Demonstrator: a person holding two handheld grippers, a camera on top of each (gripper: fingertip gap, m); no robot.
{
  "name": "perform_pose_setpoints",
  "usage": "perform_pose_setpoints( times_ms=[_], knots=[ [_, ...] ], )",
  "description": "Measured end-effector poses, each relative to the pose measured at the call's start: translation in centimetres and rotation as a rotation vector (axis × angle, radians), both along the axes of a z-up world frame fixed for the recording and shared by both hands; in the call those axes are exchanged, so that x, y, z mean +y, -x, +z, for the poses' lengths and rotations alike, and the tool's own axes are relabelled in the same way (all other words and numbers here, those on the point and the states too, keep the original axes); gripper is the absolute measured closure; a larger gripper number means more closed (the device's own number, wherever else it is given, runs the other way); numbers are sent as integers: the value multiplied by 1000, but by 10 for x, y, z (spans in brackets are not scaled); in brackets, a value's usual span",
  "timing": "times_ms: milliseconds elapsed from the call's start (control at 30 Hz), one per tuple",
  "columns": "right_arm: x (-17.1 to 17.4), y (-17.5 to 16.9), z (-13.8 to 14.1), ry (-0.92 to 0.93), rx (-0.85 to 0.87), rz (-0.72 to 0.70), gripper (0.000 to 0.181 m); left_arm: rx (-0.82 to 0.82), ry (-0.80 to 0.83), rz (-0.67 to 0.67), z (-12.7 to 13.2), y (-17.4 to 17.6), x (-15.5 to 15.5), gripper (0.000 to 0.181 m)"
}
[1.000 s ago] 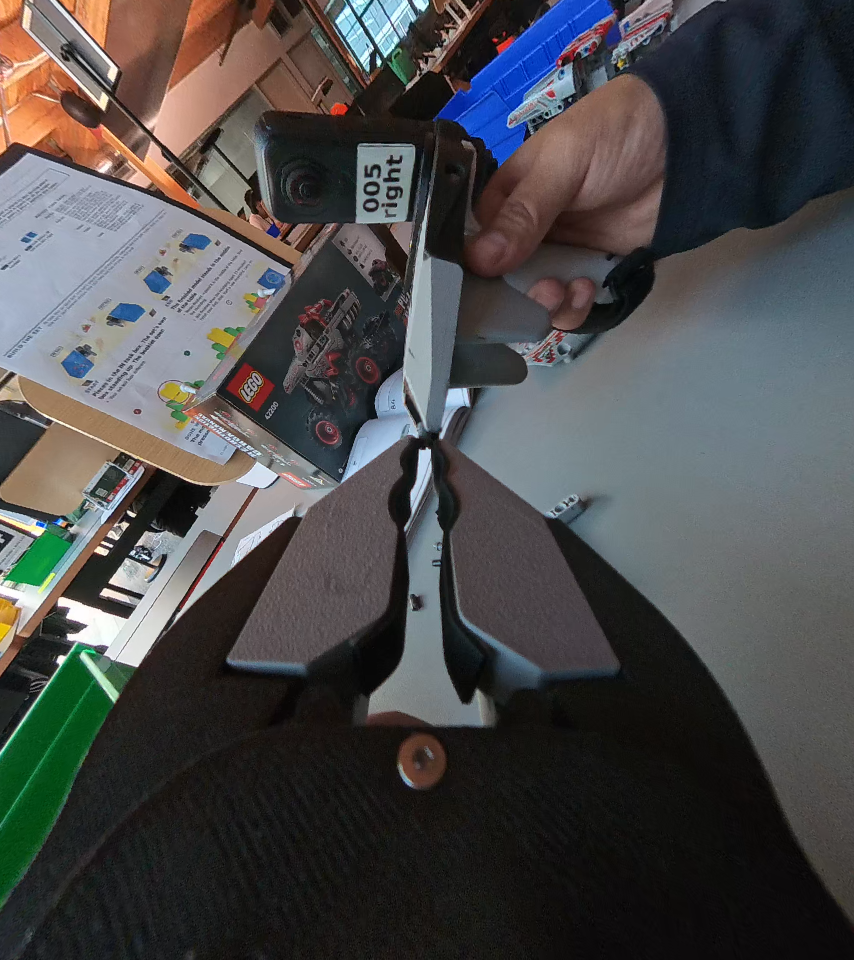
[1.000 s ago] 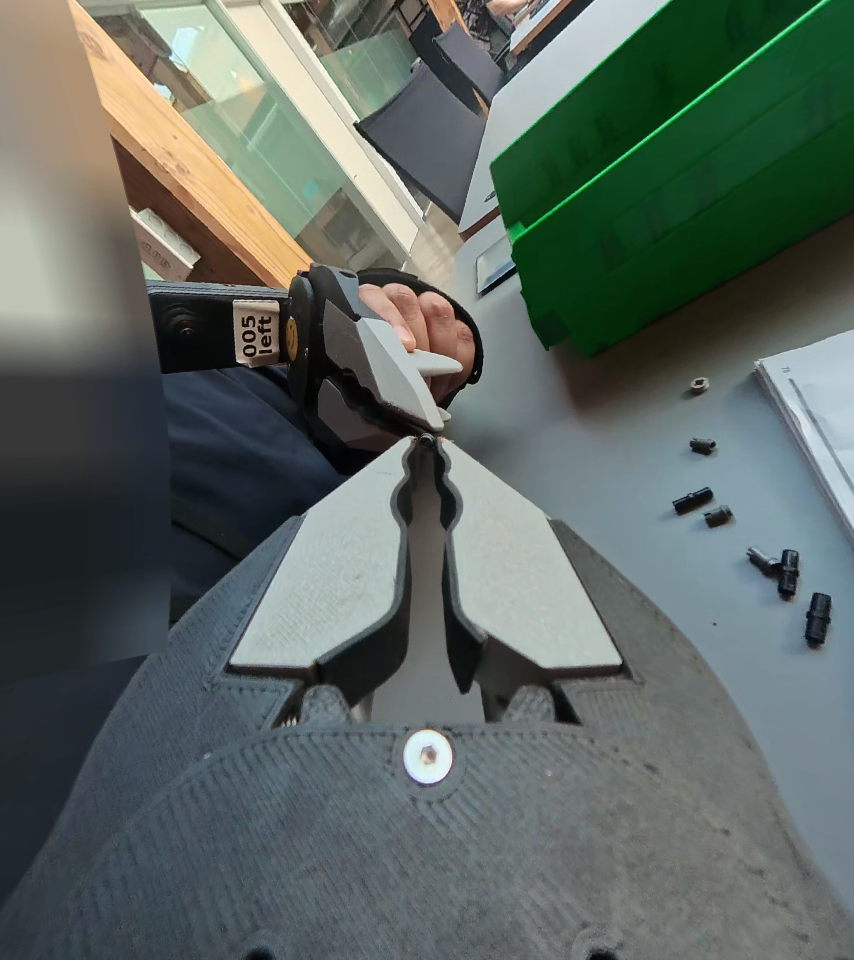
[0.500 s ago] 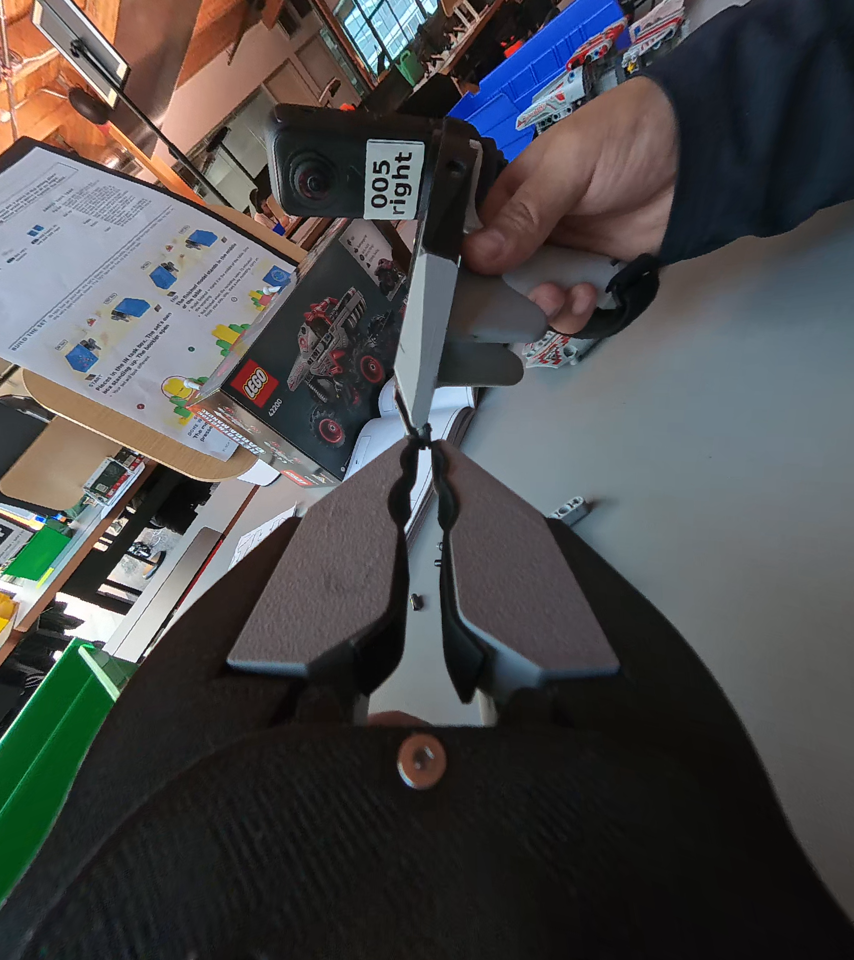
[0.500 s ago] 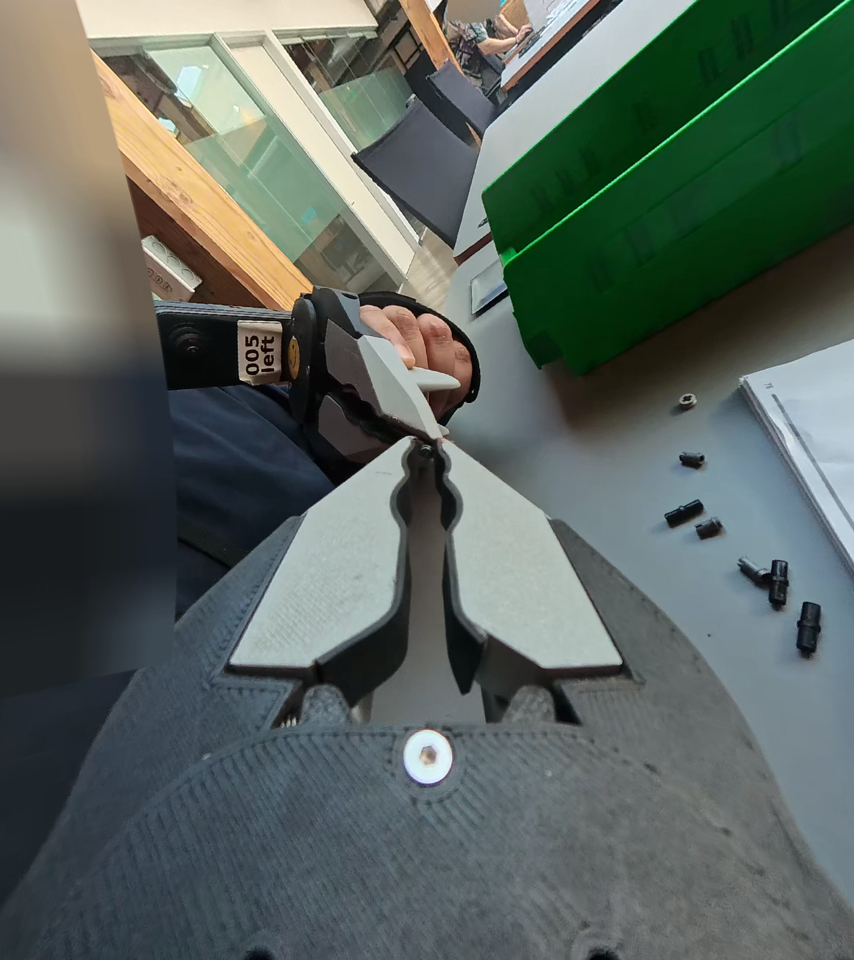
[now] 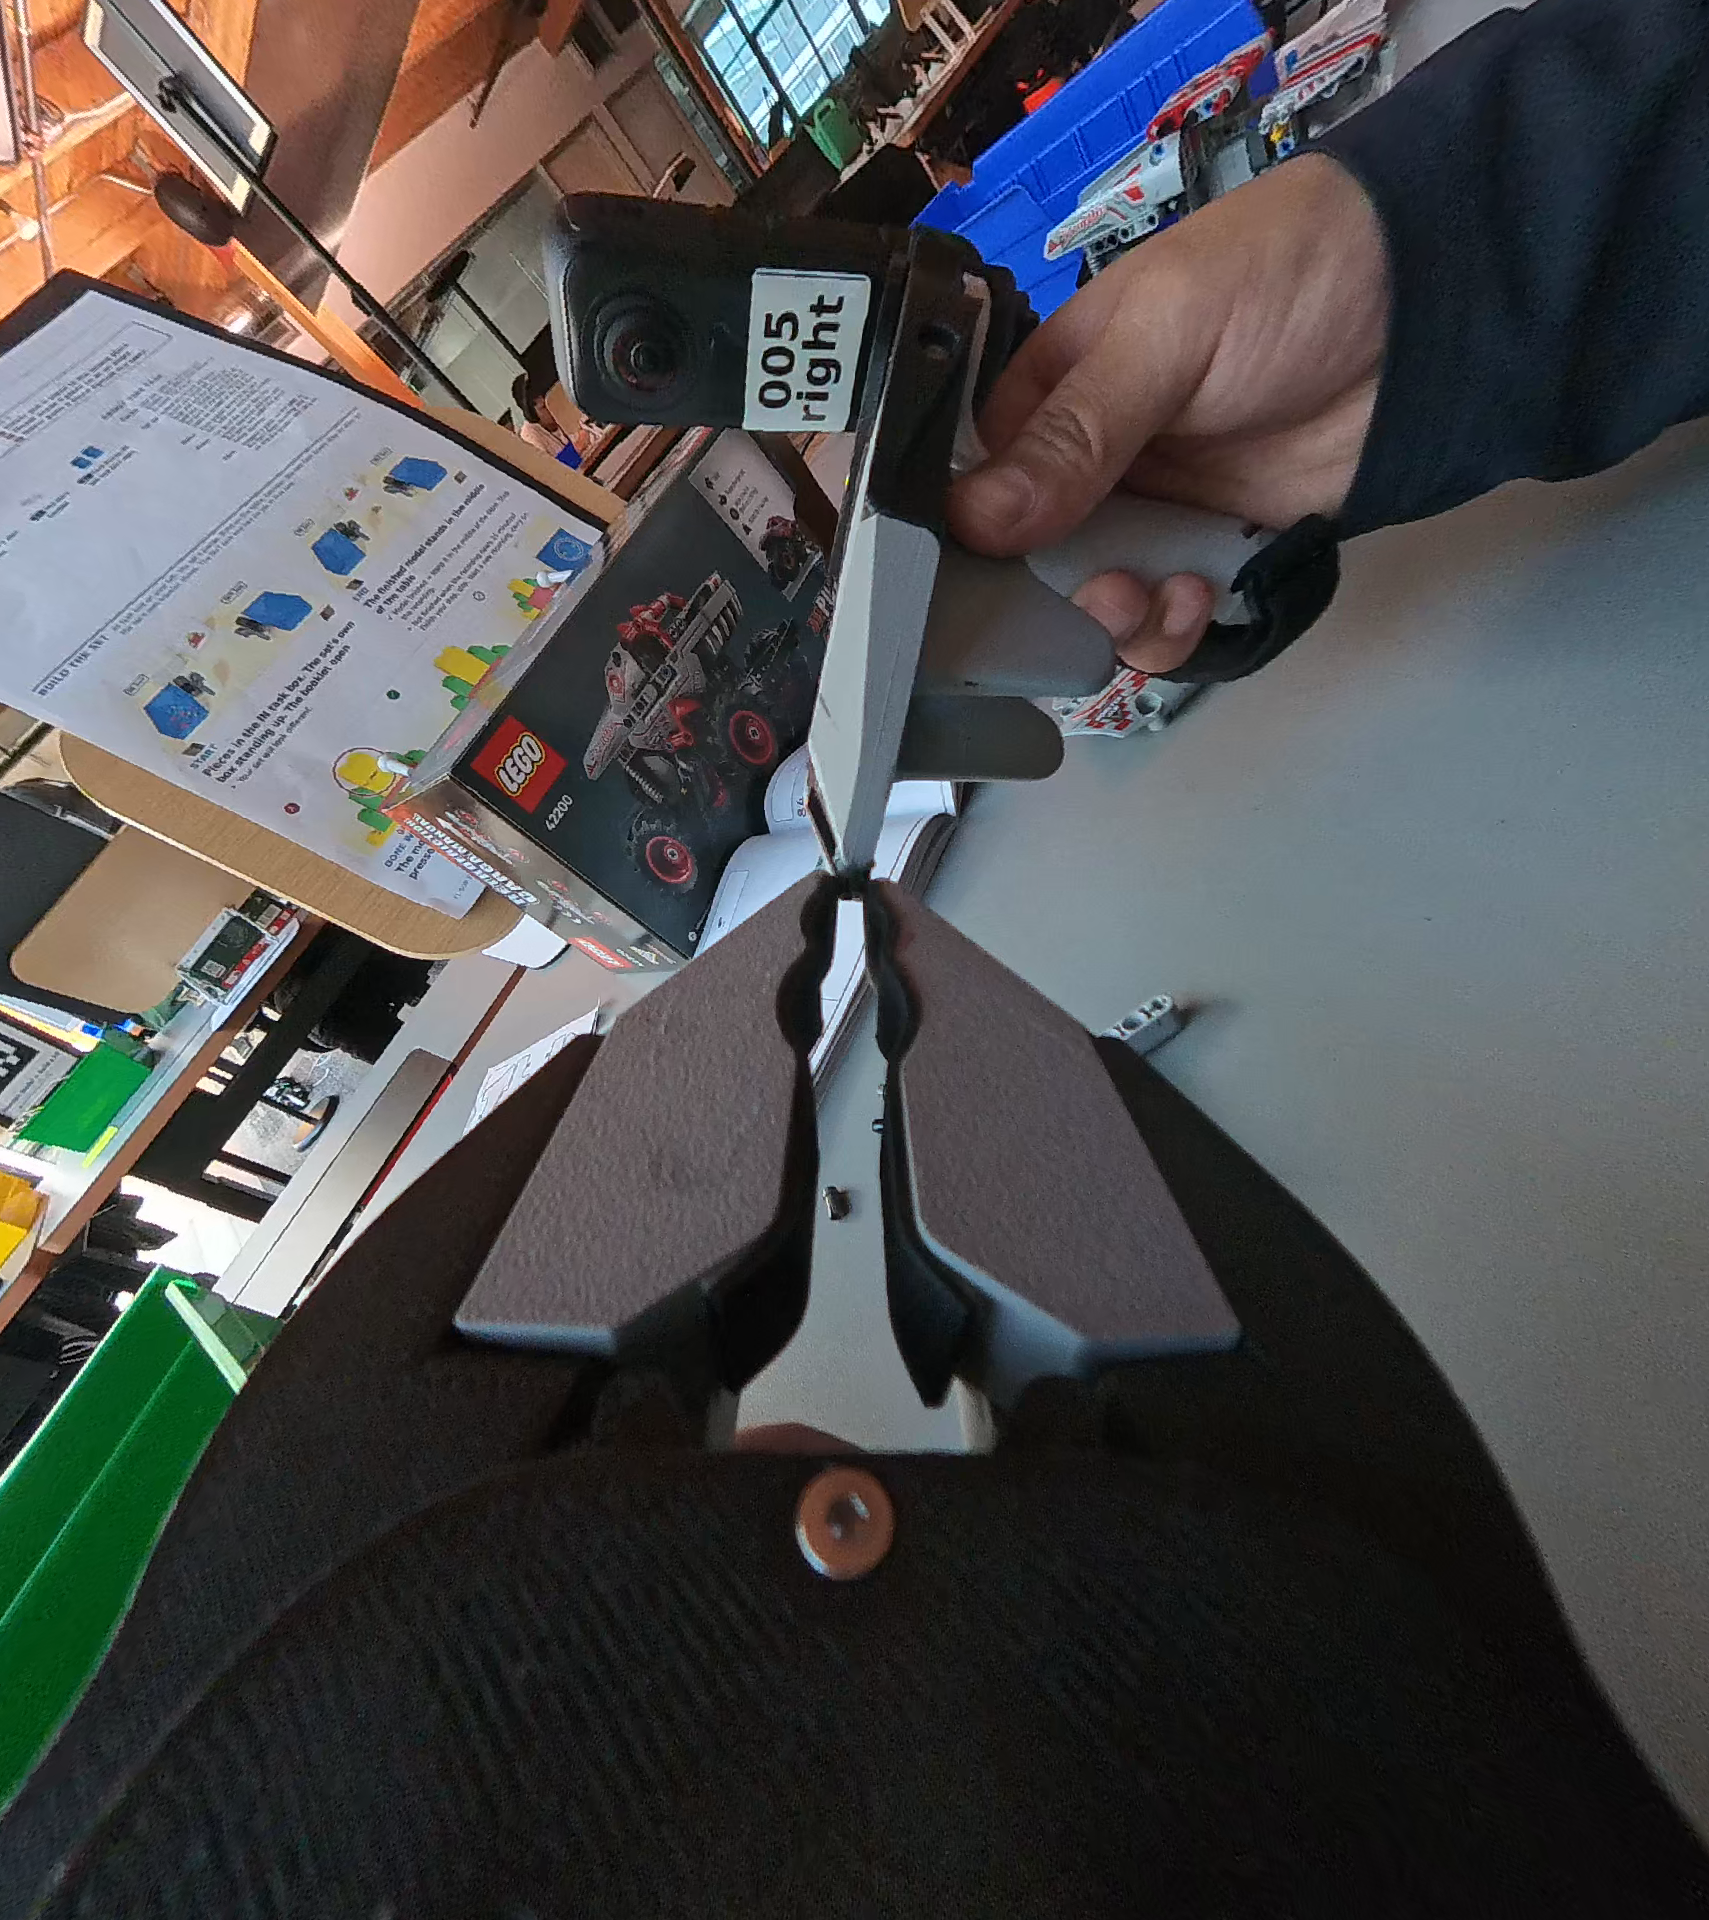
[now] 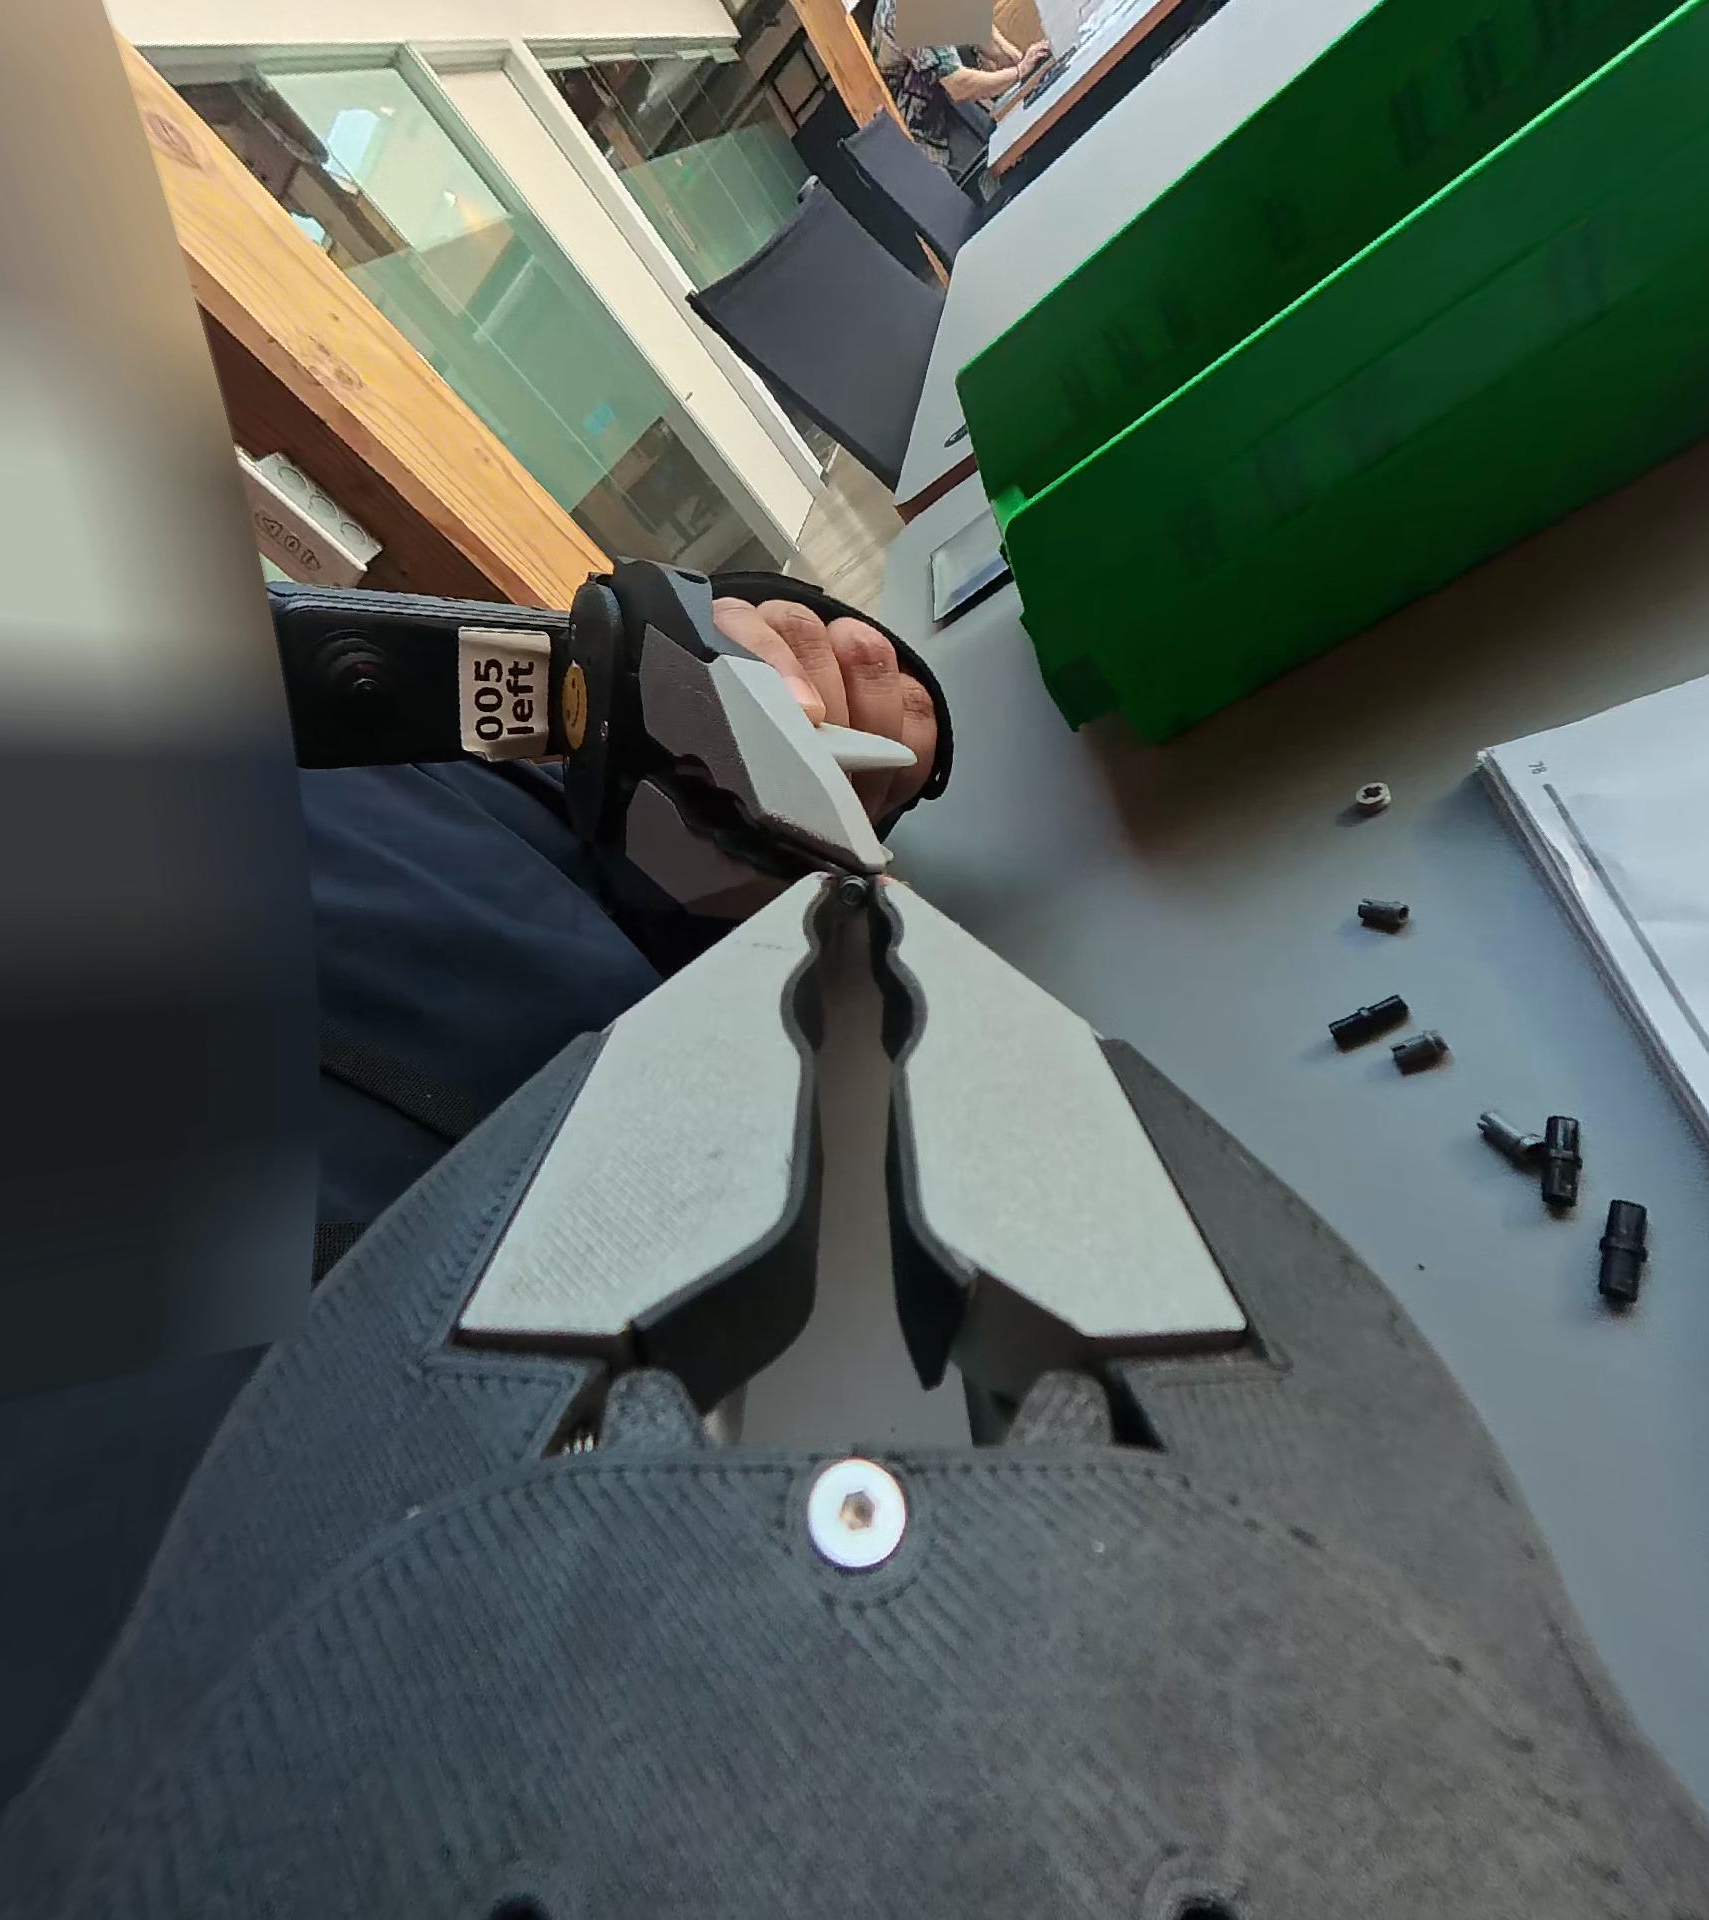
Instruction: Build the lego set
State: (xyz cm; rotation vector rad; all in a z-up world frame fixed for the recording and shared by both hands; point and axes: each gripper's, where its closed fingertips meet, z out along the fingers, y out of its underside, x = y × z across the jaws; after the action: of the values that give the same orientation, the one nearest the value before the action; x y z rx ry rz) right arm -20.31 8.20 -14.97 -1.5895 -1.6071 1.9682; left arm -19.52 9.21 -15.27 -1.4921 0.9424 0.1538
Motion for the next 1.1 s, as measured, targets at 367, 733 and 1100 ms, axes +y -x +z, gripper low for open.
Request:
perform_pose_setpoints(
  times_ms=[367, 733, 1100],
  knots=[
    [0, 0, -1, 5, -1, 0, 180, 3, 1, 2, -1, 0, 0, 179],
    [1, 0, -3, -1, -7, -2, 180, 6, 9, 1, -3, 0, 0, 179],
    [2, -1, -12, -111, -30, -30, 181, 19, 48, 3, -12, -1, 1, 179]
  ],
)
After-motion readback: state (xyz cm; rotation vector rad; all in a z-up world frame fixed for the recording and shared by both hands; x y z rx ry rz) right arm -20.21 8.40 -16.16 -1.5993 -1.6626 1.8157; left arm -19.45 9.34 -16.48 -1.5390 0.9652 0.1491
